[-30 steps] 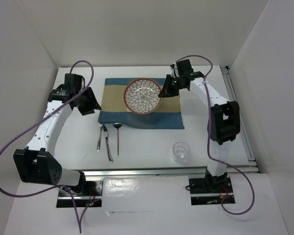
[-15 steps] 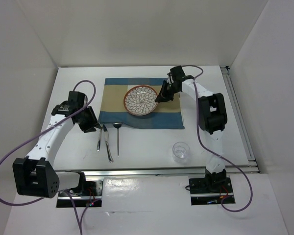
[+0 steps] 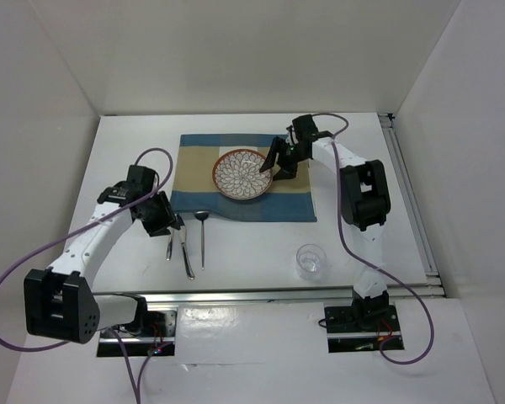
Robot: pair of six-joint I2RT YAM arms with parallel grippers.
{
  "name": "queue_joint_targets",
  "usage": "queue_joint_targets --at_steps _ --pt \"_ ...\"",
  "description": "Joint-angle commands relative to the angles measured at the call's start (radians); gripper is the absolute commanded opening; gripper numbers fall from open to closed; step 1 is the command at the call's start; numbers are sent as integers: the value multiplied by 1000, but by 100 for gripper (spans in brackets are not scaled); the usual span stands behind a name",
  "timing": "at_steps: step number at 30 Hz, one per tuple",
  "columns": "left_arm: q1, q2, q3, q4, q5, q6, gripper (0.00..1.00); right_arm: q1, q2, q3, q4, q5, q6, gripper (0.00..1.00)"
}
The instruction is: Set the dinner table for one person
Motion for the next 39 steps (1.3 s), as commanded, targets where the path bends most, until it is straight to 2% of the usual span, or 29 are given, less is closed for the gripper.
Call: queue_joint_targets --at_steps 1,2,3,4,6,8,12,14,19,24,30,31,34,39 --pt "-20 -1 -14 40 -10 -19 49 -4 -40 20 34 -11 -26 73" --pt "-33 -1 -14 40 -20 -29 39 -4 -49 20 10 9 -35 81" --pt "-42 -1 -14 63 -20 -30 22 -4 -60 20 -4 28 -52 85" --pt "-59 12 -25 63 -20 -30 10 -4 -70 20 -16 69 -52 92" --pt "-83 35 -25 78 -29 -30 0 -4 -118 7 -45 109 -79 97" --pt "-140 65 -25 104 -43 -52 3 -4 -180 -27 -56 158 -89 100" --pt "-224 136 -45 161 -66 -85 27 -4 -305 -110 -56 192 -89 100" --pt "-253 160 -58 194 -89 -111 34 -13 -354 -150 -56 203 -98 100" --pt "-275 238 -71 294 -151 -148 35 -44 -526 -306 -56 203 -98 100" --pt "-284 363 -16 334 -175 -126 36 -75 -652 -430 -78 203 -109 100" --pt "-284 464 7 360 -175 -115 38 -93 -742 -477 -127 224 -138 100" --pt "-284 476 7 371 -175 -115 41 -93 -753 -486 -136 224 -138 100" --pt "-293 477 7 371 -175 -115 41 -93 -762 -486 -136 224 -138 100" --pt "-303 369 -12 322 -184 -137 38 -93 -762 -486 -136 224 -147 100"
